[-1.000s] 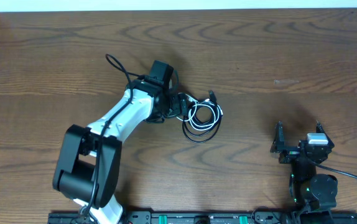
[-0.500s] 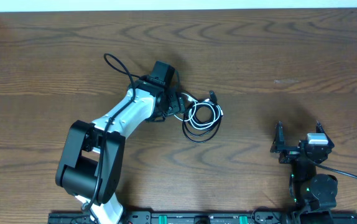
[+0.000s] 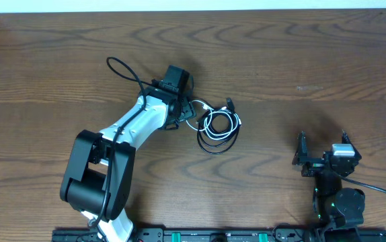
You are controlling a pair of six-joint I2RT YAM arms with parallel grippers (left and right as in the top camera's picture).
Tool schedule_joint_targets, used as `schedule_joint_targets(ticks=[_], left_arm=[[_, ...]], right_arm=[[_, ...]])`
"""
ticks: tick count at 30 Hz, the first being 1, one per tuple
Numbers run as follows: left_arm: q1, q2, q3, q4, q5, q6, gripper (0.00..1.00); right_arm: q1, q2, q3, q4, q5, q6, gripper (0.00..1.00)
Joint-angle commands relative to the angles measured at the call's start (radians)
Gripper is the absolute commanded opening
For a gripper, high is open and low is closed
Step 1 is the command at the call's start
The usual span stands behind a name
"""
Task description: Untangle cables
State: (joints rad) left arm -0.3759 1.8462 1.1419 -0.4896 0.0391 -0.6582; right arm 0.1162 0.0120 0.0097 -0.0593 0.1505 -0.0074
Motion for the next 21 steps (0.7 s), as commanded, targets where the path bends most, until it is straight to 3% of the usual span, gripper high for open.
schedule_joint_targets(ticks=[1, 21], left_arm=[[-0.006, 0.019, -0.008, 0.003, -0.025, -0.025, 0.74], [-0.082, 0.040, -0.010, 0.002, -0.137, 0.003, 0.72]], right_arm=[[-0.005, -0.006, -0.004, -0.001, 0.003, 0.010, 0.99], [-0.005, -0.006, -0.004, -0.001, 0.003, 0.010, 0.99]])
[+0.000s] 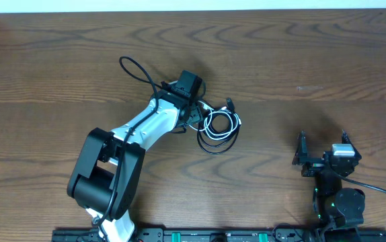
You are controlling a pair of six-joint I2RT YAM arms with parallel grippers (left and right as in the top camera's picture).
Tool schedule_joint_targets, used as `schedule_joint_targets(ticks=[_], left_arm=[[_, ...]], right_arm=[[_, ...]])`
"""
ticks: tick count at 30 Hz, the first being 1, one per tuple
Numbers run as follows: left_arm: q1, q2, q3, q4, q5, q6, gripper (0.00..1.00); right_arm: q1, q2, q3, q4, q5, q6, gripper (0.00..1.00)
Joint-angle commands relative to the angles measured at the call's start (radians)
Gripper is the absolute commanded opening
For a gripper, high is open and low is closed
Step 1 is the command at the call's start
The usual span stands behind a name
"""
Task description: Untangle cables
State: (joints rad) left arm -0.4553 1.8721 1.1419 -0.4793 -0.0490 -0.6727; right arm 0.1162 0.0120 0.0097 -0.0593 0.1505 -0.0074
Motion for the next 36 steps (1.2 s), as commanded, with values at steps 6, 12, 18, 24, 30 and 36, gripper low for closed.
schedule_joint_targets(ticks=[6, 12, 18, 24, 30, 36], left_arm=[[-0.016, 0.021, -0.011, -0.008, -0.039, 0.018, 0.64], [-0.043, 0.026, -0.011, -0.008, -0.076, 0.025, 0.64], [-0.052, 0.059, -0.011, -0.008, -0.076, 0.024, 0.64], [-0.050, 0.086, -0.011, -0.008, -0.076, 0.024, 0.62], [-0.050, 0.086, -0.011, -0.008, -0.076, 0.024, 0.31], [-0.050, 0.079, 0.000, -0.012, -0.071, 0.024, 0.08]], right_arm=[[-0.005, -0.006, -0.004, -0.001, 0.003, 0.010, 0.99], [-0.005, -0.006, -0.004, -0.001, 0.003, 0.010, 0.99], [-0.005, -0.006, -0.004, -0.001, 0.004, 0.010, 0.99], [-0.005, -0.006, -0.004, -0.001, 0.003, 0.010, 0.99], [-0.005, -0.006, -0.004, -0.001, 0.003, 0.010, 0.99], [-0.005, -0.006, -0.004, -0.001, 0.003, 0.010, 0.99]])
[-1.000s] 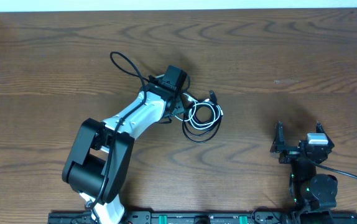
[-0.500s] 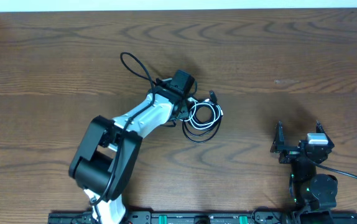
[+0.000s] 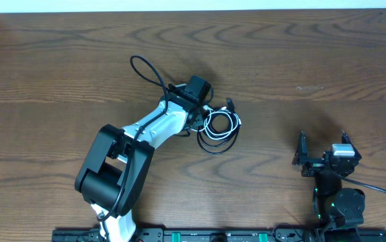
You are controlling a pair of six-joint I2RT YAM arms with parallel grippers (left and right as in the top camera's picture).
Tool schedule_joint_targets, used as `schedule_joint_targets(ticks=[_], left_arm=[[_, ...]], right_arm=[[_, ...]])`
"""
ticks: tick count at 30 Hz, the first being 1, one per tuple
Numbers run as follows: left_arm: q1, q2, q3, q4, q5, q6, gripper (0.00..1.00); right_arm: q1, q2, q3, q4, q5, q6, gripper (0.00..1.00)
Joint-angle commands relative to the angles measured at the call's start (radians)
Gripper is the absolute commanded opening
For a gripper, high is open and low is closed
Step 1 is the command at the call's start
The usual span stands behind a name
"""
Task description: Untangle cables
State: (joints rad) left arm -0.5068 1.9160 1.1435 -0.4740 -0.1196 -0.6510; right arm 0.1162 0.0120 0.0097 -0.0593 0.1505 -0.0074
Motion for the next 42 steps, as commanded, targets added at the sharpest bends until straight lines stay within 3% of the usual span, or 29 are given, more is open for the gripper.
schedule_joint_targets(ticks=[1, 8, 9, 11, 12, 17, 26, 30, 42], left_arm=[[0.001, 0.028, 0.002, -0.018, 0.005, 0.002, 0.08], [0.001, -0.086, 0.014, -0.017, 0.007, 0.002, 0.09], [0.001, -0.105, 0.014, -0.017, 0.007, 0.002, 0.15], [0.001, -0.141, 0.014, -0.018, 0.007, 0.002, 0.46], [0.001, -0.155, 0.014, -0.018, 0.007, 0.002, 0.54], [0.001, -0.186, 0.014, -0.018, 0.023, 0.003, 0.66], [0.001, -0.264, 0.014, -0.018, 0.233, 0.004, 0.69], [0.001, -0.374, 0.014, -0.020, 0.349, 0.072, 0.68], [0.001, -0.710, 0.013, -0.186, 0.312, 0.165, 0.69]], right_arm=[[-0.005, -0.006, -0.004, -0.001, 0.003, 0.010, 0.99], [-0.005, -0.006, -0.004, -0.001, 0.004, 0.010, 0.99], [-0.005, -0.006, -0.004, -0.001, 0.004, 0.010, 0.99], [-0.005, -0.006, -0.004, -0.001, 0.003, 0.010, 0.99], [-0.005, -0.006, -0.004, -0.001, 0.003, 0.010, 0.99], [-0.005, -0.006, -0.004, -0.001, 0.003, 0.010, 0.99], [-0.005, -0.006, -0.004, -0.001, 0.003, 0.010, 0.99], [-0.005, -0.006, -0.004, -0.001, 0.003, 0.010, 0.99], [-0.005, -0.006, -0.004, -0.001, 0.003, 0.010, 0.99]])
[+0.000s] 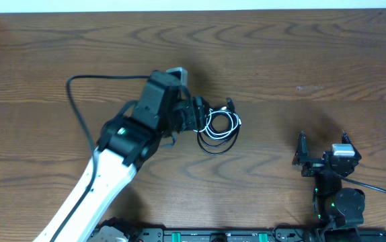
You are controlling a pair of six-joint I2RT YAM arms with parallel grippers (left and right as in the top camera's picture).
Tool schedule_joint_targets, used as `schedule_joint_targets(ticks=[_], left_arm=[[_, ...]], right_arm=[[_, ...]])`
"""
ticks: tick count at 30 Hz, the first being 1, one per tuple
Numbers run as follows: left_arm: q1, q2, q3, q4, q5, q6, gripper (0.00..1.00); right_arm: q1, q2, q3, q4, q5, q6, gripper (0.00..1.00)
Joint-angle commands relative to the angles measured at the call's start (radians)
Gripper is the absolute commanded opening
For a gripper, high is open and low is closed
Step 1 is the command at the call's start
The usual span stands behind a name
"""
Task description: Untangle cables
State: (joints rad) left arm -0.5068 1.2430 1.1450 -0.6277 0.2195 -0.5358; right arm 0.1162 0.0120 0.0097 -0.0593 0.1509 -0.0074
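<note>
A small tangle of cables point(220, 126) lies mid-table: a white coil and a black loop wound together, with a dark plug point(230, 103) sticking out at the top right. My left gripper point(197, 113) points right at the tangle's left edge, raised above the table, its dark fingers apart and nothing seen lifted. The left arm's white link point(105, 175) runs in from the bottom left. Far from the cables, my right gripper point(322, 146) rests open at the lower right.
The left arm's own black cable point(79, 107) arcs out to the left of the wrist. A white wall edge point(193, 5) runs along the back of the wooden table point(300, 60). The arm bases' black rail point(200, 235) lines the front edge.
My left arm has swung its body from the lower left up toward the camera, and its wrist now sits a little further left. The tangle and the right arm have not moved.
My left gripper stood at the tangle's upper left edge, then further right at each moment until it overlapped the left side of the coils. Now the arm is higher with the gripper still at that edge. The cables lie as before; the right arm stayed still.
</note>
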Motion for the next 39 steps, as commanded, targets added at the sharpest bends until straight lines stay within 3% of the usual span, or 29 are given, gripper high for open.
schedule_joint_targets(ticks=[1, 4, 5, 10, 13, 33, 39], left_arm=[[0.001, -0.046, 0.012, -0.051, -0.045, 0.049, 0.69], [0.001, -0.053, 0.011, -0.101, -0.060, 0.049, 0.70], [0.001, -0.050, 0.010, -0.115, -0.060, 0.049, 0.77], [0.001, -0.032, -0.005, -0.161, -0.051, 0.048, 0.78], [0.001, -0.016, -0.014, -0.160, -0.048, 0.034, 0.96], [-0.003, 0.157, -0.016, -0.145, -0.044, -0.065, 0.96], [-0.038, 0.232, -0.016, -0.105, 0.032, -0.064, 0.96]], right_arm=[[-0.005, -0.006, -0.004, -0.001, 0.003, 0.010, 0.99], [-0.005, -0.006, -0.004, -0.001, 0.003, 0.010, 0.99], [-0.005, -0.006, -0.004, -0.001, 0.003, 0.010, 0.99], [-0.005, -0.006, -0.004, -0.001, 0.003, 0.010, 0.99], [-0.005, -0.006, -0.004, -0.001, 0.003, 0.010, 0.99], [-0.005, -0.006, -0.004, -0.001, 0.003, 0.010, 0.99], [-0.005, -0.006, -0.004, -0.001, 0.003, 0.010, 0.99]])
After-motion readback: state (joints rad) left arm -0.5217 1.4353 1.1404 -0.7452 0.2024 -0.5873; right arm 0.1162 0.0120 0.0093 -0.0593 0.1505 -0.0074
